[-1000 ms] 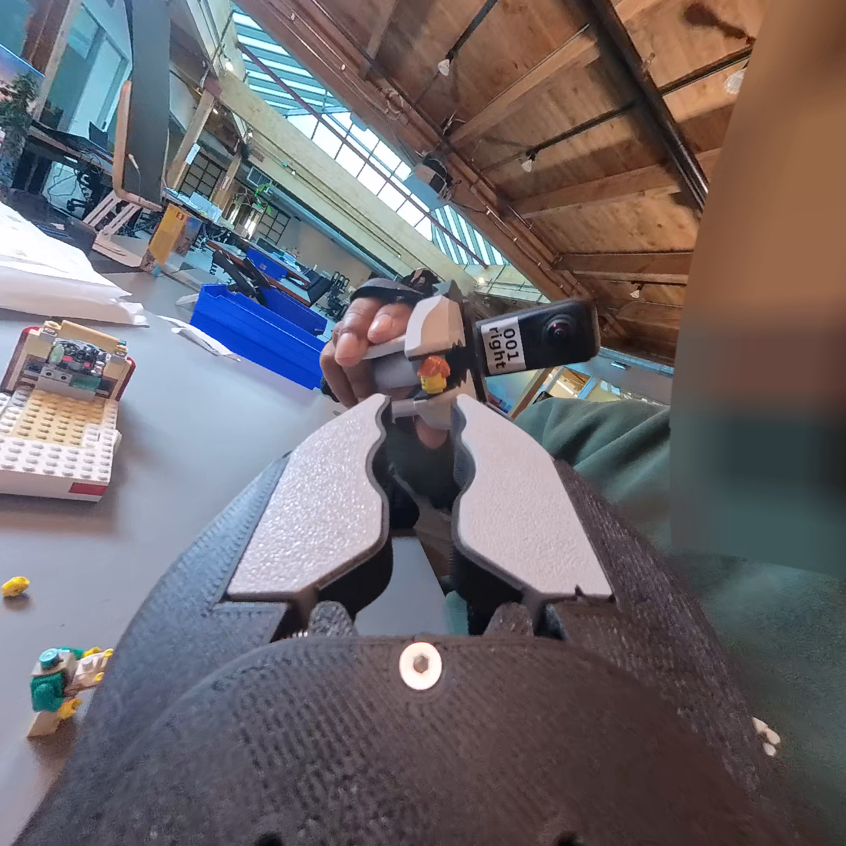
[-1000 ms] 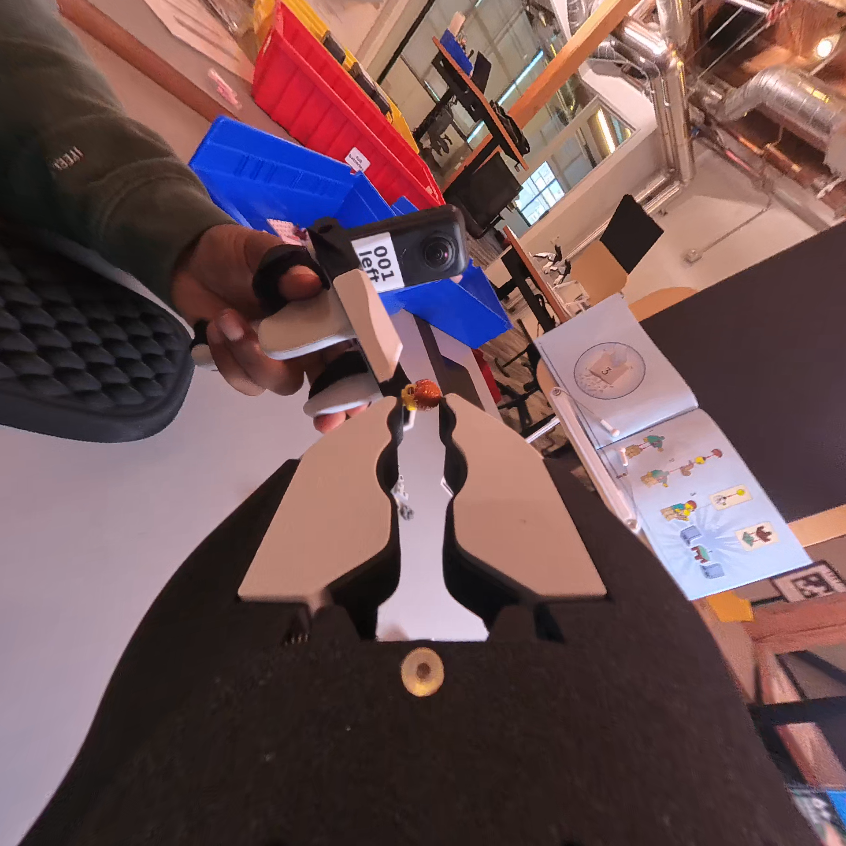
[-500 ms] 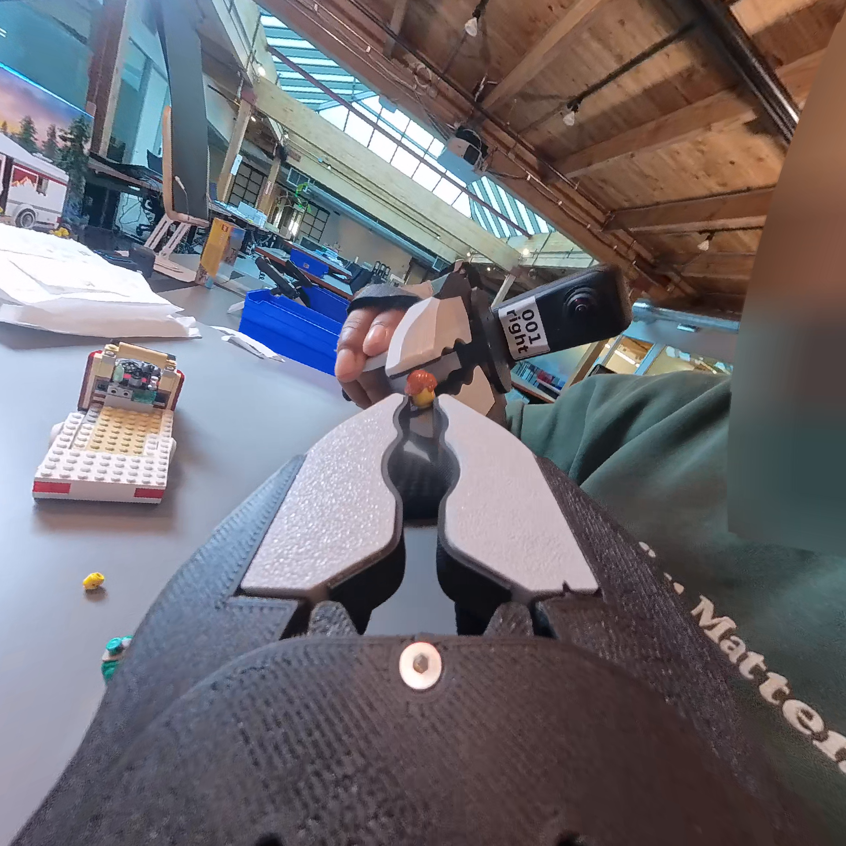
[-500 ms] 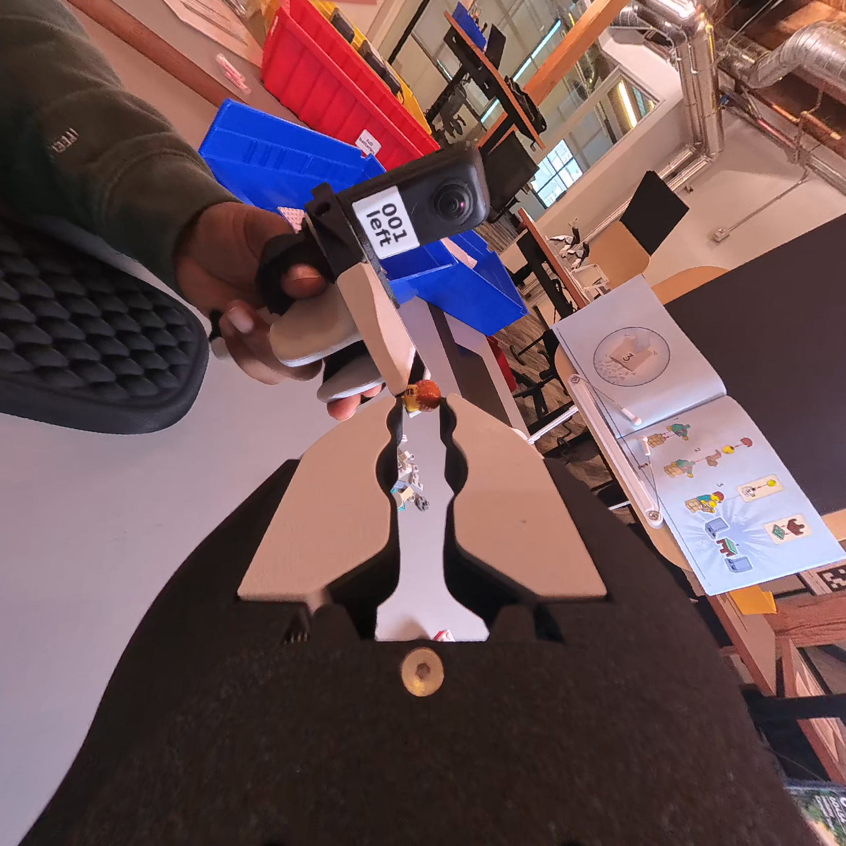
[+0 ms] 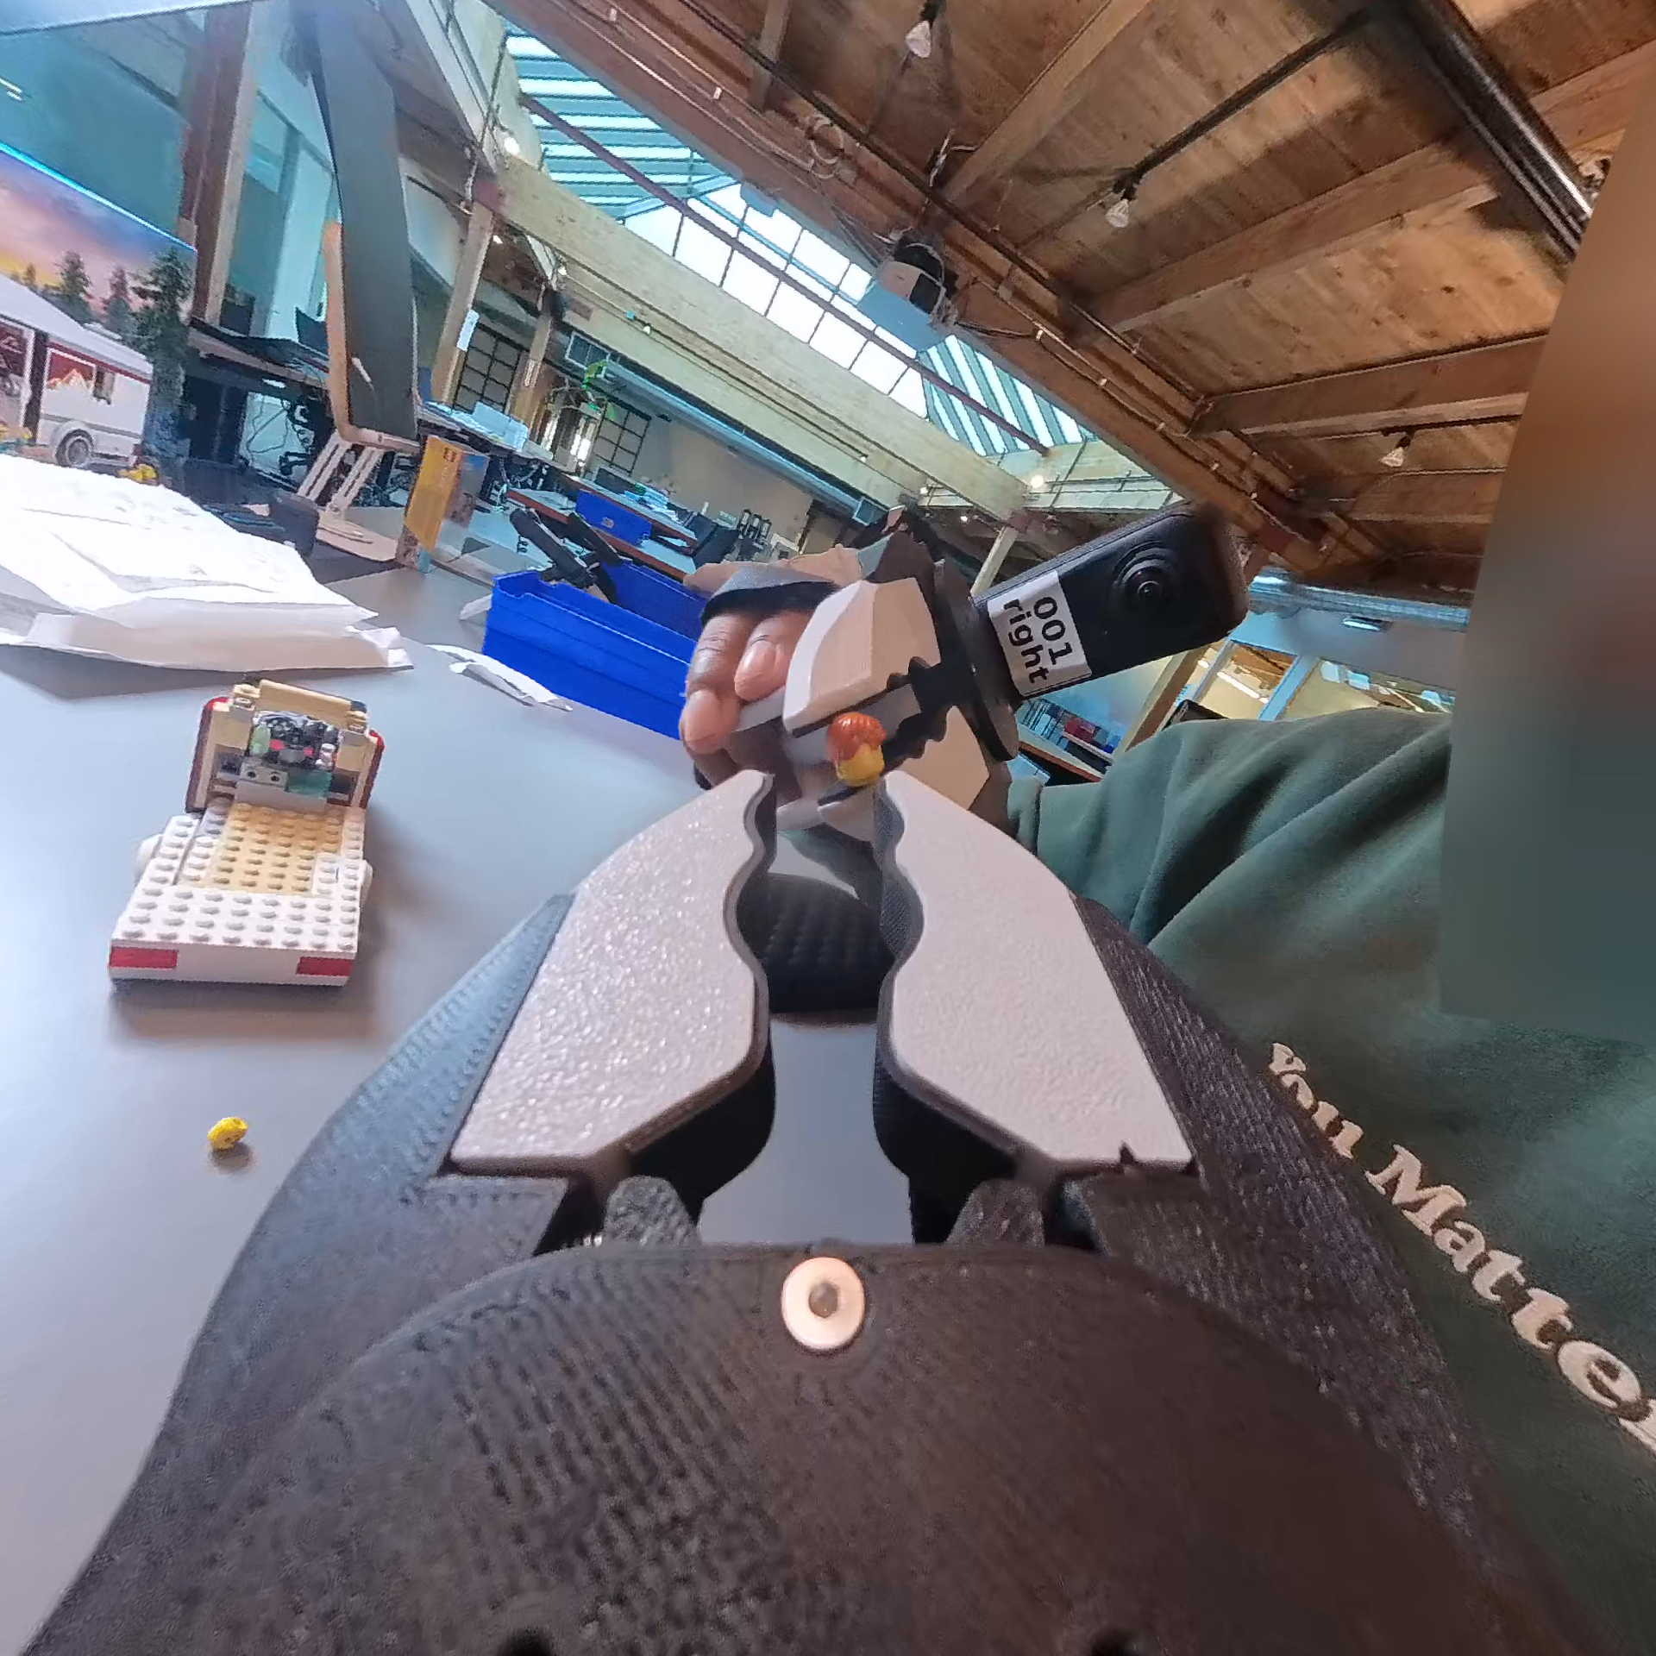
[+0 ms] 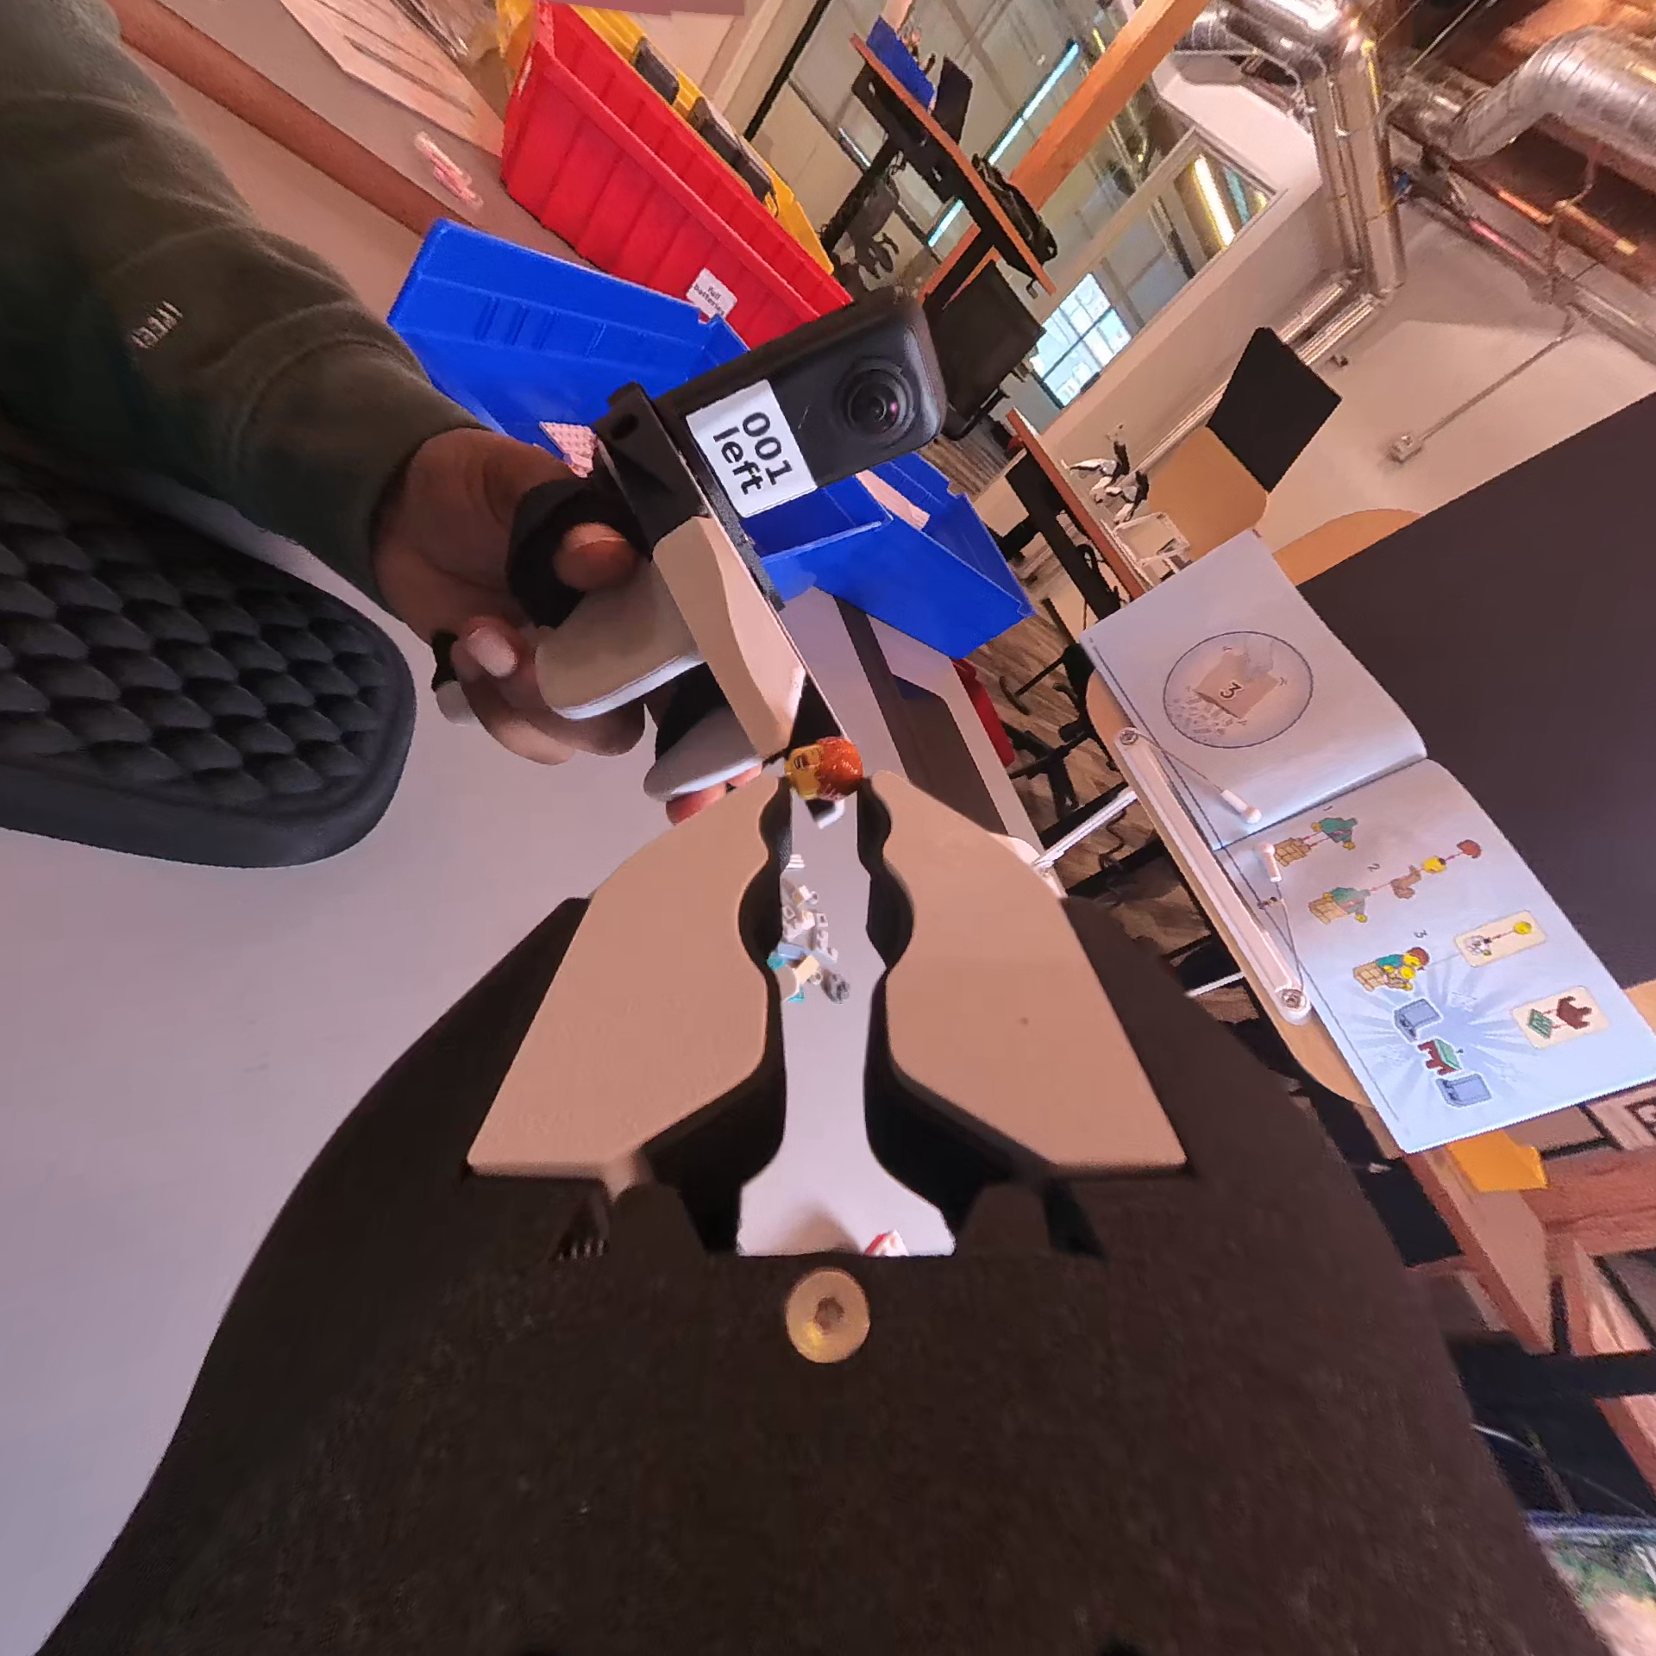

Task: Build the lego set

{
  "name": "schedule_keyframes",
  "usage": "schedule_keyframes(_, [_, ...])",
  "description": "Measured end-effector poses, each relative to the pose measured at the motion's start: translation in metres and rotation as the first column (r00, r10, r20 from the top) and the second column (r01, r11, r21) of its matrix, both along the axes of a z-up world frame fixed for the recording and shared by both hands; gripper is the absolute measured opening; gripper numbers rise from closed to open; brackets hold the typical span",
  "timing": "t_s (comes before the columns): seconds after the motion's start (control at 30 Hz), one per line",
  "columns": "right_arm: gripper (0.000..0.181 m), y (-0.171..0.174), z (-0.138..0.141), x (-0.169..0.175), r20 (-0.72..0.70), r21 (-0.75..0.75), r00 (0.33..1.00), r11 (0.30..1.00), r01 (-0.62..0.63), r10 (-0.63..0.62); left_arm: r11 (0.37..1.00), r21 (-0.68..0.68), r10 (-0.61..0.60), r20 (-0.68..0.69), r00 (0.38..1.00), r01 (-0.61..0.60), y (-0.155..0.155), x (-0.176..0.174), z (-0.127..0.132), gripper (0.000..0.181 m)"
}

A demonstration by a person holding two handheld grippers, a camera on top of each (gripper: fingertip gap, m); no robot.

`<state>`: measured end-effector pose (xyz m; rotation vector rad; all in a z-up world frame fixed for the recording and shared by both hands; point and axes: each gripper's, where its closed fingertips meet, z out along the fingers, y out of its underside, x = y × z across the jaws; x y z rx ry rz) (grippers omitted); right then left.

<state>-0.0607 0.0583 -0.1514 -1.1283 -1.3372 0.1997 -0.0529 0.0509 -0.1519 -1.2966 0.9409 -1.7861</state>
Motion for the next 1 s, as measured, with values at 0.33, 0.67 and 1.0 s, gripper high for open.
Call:
schedule_keyframes(0.33, [0.013, 0.0, -0.006, 0.0, -0.01, -0.077, 1.0, 0.997, -0.019, 0.018, 0.985, 0.158, 0.071, -0.049, 0.996, -0.063, 0.001, -0.003, 0.002, 0.015])
schedule_keyframes(0.67, [0.014, 0.002, -0.015, 0.005, 0.084, -0.032, 0.996, 0.999, 0.003, -0.001, 0.977, 0.197, 0.114, -0.156, 0.981, -0.082, 0.0, 0.003, -0.006, 0.0])
schedule_keyframes(1.0, [0.013, 0.004, -0.02, 0.009, 0.102, -0.03, 0.994, 0.999, 0.036, -0.033, 0.978, 0.184, 0.128, -0.185, 0.974, -0.093, 0.002, 0.004, -0.008, 0.0])
